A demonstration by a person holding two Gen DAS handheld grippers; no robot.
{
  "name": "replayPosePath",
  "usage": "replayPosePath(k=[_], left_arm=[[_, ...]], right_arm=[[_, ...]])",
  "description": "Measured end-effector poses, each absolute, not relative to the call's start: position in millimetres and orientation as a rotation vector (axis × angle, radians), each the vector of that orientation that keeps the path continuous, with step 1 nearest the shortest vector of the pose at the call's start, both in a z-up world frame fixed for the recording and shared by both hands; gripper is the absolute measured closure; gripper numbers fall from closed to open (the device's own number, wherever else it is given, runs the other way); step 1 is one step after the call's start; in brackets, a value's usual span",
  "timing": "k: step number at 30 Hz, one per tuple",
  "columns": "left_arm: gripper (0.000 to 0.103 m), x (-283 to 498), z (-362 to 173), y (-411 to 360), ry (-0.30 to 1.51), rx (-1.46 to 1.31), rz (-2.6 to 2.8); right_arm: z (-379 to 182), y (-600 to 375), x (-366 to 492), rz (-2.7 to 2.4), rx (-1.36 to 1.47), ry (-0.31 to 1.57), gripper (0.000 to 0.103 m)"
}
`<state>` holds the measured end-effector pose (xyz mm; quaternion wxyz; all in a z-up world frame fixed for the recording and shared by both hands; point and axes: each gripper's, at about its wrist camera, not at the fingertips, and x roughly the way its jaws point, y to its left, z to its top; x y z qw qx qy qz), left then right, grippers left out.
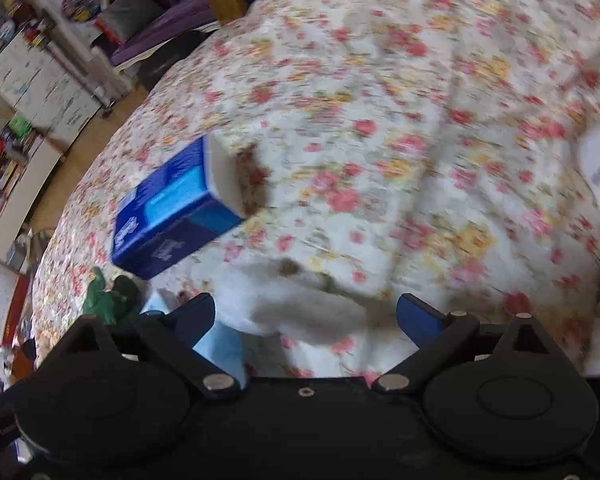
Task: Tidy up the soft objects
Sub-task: 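Grasp the white fluffy plush with the right tool while the left tool grasps the green plush toy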
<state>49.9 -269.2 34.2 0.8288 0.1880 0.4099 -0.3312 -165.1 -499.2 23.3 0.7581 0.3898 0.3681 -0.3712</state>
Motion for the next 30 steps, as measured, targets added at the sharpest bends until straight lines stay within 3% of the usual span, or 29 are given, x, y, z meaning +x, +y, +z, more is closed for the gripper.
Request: replayPosePath(k=[8,10,11,13,14,20,24,25,26,27,30], left_arm=[[0.012,73,25,-303,0.891,0.421,-0.672],[0.011,76,19,-311,0.892,0.436,-0.664],[0.011,77,16,-316,0.896,0.442,-0.665],[0.011,79,9,-325,0.911,0.445,-0.673],[0.011,80,6,-328,0.919,0.443,-0.674],[0.011,86,-11,-349,0.94,0.457,-0.665],[0.012,94,-23,-359,0.961,0.479,-0.641],[0.015,97,-26,-360,0.974,0.472,-0.641],[0.029,99,-29,-361,0.991,0.464,-0.643],[0.034,102,-32,-361,1.015,0.456,-0.646],[0.036,106,-31,-356,1.031,0.411,-0.64]], right_arm=[[-7,-496,-101,-0.805,0.704,0.961,0.005],[-20,-493,-93,-0.826,0.675,1.023,0.012],[-26,-493,-90,-0.83,0.659,1.052,0.022],[-30,-494,-91,-0.823,0.647,1.072,0.025],[-27,-493,-92,-0.819,0.642,1.066,0.032],[-9,-502,-116,-0.79,0.715,0.991,0.046],[-2,-509,-132,-0.798,0.766,0.95,0.049],[-1,-510,-135,-0.795,0.777,0.939,0.049],[0,-510,-137,-0.791,0.785,0.931,0.05],[0,-511,-139,-0.788,0.792,0.924,0.051],[0,-512,-143,-0.772,0.82,0.902,0.053]])
